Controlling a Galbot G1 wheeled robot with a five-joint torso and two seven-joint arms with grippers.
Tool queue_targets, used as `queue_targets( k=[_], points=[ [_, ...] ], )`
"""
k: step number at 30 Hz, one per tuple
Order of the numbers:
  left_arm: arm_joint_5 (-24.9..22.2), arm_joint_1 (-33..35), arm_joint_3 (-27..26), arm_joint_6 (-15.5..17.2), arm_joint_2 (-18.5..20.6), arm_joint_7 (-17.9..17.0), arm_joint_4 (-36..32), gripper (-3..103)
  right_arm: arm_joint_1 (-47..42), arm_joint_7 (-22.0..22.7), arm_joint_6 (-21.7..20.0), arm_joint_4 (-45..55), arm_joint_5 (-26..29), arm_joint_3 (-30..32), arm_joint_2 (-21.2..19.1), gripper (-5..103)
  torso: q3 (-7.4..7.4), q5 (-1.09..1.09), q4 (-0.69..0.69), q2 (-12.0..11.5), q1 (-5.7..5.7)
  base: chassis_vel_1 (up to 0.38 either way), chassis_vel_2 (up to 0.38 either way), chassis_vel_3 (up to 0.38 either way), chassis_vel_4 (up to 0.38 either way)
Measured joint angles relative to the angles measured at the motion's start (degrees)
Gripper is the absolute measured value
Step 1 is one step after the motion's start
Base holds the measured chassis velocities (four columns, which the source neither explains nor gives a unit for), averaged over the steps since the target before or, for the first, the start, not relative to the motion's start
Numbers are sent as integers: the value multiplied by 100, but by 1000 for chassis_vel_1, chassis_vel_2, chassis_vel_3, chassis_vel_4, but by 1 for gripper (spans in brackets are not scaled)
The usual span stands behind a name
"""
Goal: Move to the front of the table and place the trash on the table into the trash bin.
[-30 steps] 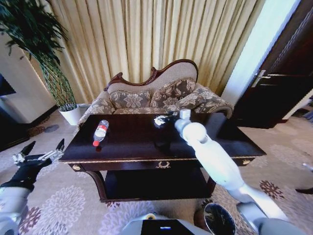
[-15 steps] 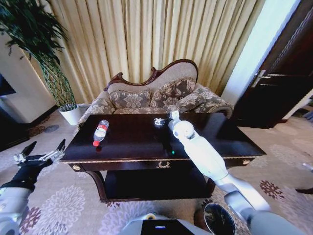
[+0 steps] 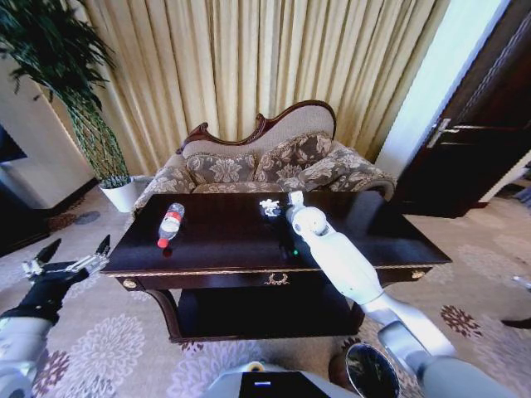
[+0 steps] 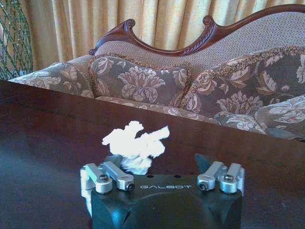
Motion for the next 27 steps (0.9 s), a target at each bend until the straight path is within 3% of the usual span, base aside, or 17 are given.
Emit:
queue_targets(
  k=[4,7,10,12,13,15,16,18,23,27],
  points=[
    [-2,-5,-2,-6,1,14,0,100,-3,3,17,-1,-10,-3,-8,69,0,0,0,0,0,0,0,0,0],
    [-2,-8,-2,-8,1,25,1,100,-22,5,27,6,-11,-1,-20,63,0,0,0,0,0,0,0,0,0],
    [-2,-12,3,-12,1,48,2,100,-76,27,46,46,-9,22,-44,47,0,0,-1,0,0,0,0,0,0],
    [-2,-13,5,-13,1,51,2,100,-94,38,59,54,-8,30,-51,47,0,0,0,0,0,0,0,0,0],
    [-2,-16,5,-15,1,51,2,100,-112,44,70,59,-7,42,-57,36,0,0,0,0,0,0,0,0,0],
    [-2,-16,5,-16,2,53,2,100,-124,47,77,63,-7,51,-63,36,0,0,0,1,0,0,0,0,0],
    [-2,-16,0,-21,3,60,3,100,-142,53,85,75,-5,65,-74,26,0,0,0,1,0,0,0,0,0],
    [-2,-16,-4,-24,4,64,3,100,-150,58,90,83,-3,71,-83,26,0,0,-1,1,0,0,0,0,0],
    [-4,-17,-7,-59,6,79,3,100,-186,94,106,113,2,107,-104,4,0,0,0,1,0,0,0,0,0],
    [-4,-15,-9,-95,7,108,3,100,-240,122,114,161,6,133,-123,1,0,0,0,1,0,0,0,0,0]
  ],
)
